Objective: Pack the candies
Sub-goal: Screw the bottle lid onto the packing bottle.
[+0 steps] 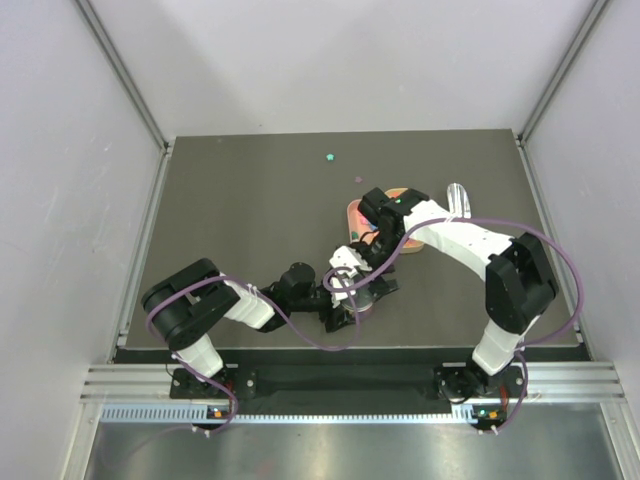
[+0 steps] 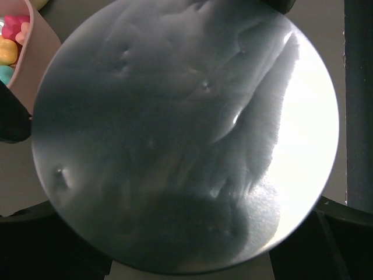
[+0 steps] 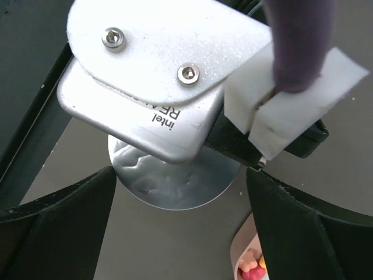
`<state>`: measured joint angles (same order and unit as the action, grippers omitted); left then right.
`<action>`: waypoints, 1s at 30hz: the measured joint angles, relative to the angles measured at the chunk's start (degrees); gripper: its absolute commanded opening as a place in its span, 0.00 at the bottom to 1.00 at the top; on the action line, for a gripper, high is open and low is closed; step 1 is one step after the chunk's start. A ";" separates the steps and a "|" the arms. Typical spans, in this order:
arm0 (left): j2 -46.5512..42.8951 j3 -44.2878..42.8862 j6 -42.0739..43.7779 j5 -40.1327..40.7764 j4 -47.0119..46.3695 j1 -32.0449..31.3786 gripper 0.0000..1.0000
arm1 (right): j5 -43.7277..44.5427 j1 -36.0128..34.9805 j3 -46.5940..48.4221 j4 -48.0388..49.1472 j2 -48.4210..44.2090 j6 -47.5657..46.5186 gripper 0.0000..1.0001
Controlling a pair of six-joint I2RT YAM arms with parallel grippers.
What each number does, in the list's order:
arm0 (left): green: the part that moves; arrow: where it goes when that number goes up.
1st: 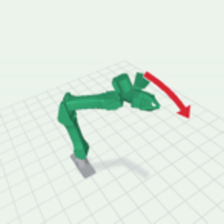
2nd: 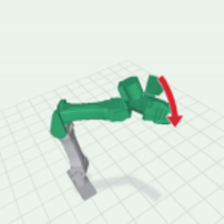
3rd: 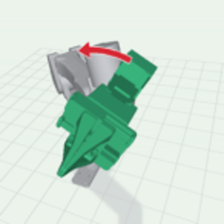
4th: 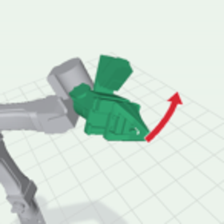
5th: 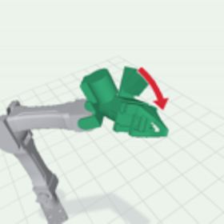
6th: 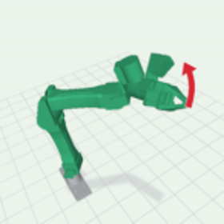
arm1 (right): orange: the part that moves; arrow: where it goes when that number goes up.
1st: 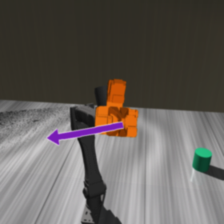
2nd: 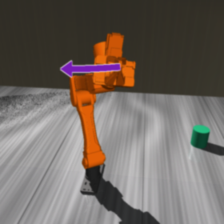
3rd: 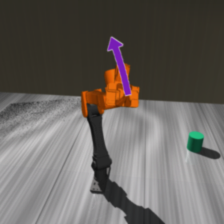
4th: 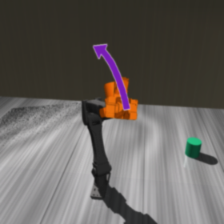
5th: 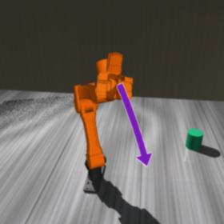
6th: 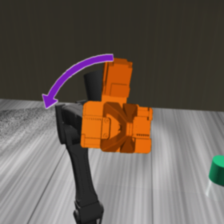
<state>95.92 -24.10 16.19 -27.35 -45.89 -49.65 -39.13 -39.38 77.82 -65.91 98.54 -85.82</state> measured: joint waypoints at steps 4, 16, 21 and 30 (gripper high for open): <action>-0.02 0.11 -0.22 0.22 -0.09 0.00 0.87 | 0.00 0.00 0.00 -0.59 0.20 0.76 0.70; -0.02 0.13 -0.79 0.22 -0.07 0.02 0.86 | 0.90 0.02 -2.95 3.82 -2.23 8.98 0.53; -0.02 0.09 -0.83 0.22 0.00 0.02 0.86 | 2.05 0.00 -7.02 8.90 -5.70 16.92 0.52; -0.02 -0.52 -0.63 -0.35 1.16 0.11 0.85 | 7.48 -1.88 -13.55 16.92 -12.15 31.10 0.53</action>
<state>95.90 -24.62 15.55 -27.70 -44.73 -49.54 -31.66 -41.25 64.27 -48.99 86.39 -54.72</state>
